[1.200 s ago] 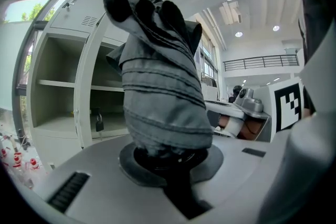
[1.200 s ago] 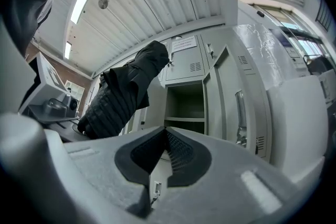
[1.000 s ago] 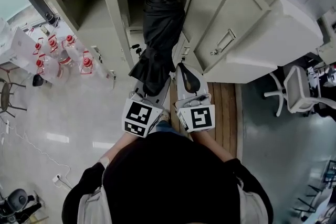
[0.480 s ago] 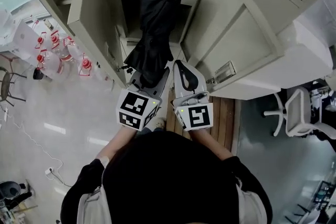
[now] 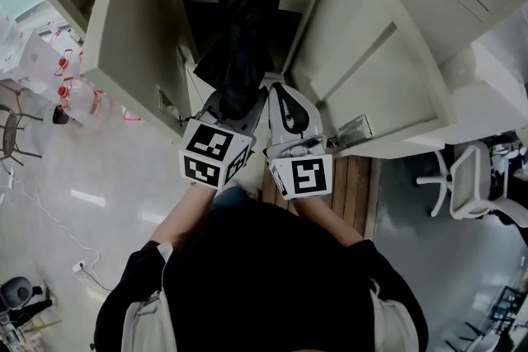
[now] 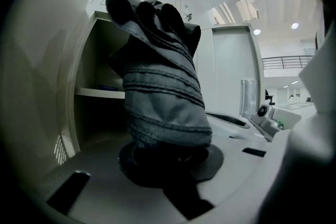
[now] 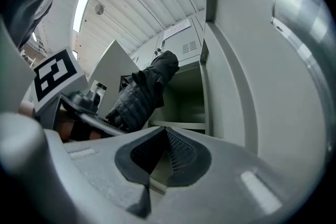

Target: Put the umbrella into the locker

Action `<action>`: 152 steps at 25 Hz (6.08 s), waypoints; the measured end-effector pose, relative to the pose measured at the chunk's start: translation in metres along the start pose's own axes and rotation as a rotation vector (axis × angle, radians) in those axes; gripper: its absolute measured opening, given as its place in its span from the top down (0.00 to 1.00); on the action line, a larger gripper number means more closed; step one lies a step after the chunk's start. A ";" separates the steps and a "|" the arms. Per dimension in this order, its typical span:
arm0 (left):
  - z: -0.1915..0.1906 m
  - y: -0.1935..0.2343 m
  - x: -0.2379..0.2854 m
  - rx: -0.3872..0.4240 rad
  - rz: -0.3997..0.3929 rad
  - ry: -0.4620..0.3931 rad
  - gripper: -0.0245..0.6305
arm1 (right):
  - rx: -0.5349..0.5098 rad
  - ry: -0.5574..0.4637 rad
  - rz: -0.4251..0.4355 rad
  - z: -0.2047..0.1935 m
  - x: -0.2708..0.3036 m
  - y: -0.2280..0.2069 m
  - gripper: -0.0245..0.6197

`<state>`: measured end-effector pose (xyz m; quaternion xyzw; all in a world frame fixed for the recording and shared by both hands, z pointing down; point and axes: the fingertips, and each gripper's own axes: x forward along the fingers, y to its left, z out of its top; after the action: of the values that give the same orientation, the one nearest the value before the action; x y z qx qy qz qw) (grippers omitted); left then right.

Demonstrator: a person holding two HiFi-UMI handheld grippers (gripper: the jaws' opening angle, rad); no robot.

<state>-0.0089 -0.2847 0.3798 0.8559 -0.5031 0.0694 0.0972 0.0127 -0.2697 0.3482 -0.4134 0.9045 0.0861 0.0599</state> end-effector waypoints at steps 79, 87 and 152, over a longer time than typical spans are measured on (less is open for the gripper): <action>0.027 0.088 0.079 -0.103 -0.124 0.188 0.88 | -0.001 0.110 0.022 -0.041 0.055 0.014 0.96; 0.037 0.093 0.095 -0.188 -0.186 0.189 0.88 | -0.012 0.160 0.081 -0.065 0.073 0.031 0.96; 0.074 0.141 0.026 -0.494 -0.227 0.086 0.47 | -0.248 -0.077 0.292 -0.003 0.116 0.105 0.96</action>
<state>-0.1180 -0.3905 0.3272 0.8533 -0.4012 -0.0305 0.3316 -0.1423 -0.2884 0.3415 -0.2782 0.9344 0.2202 0.0300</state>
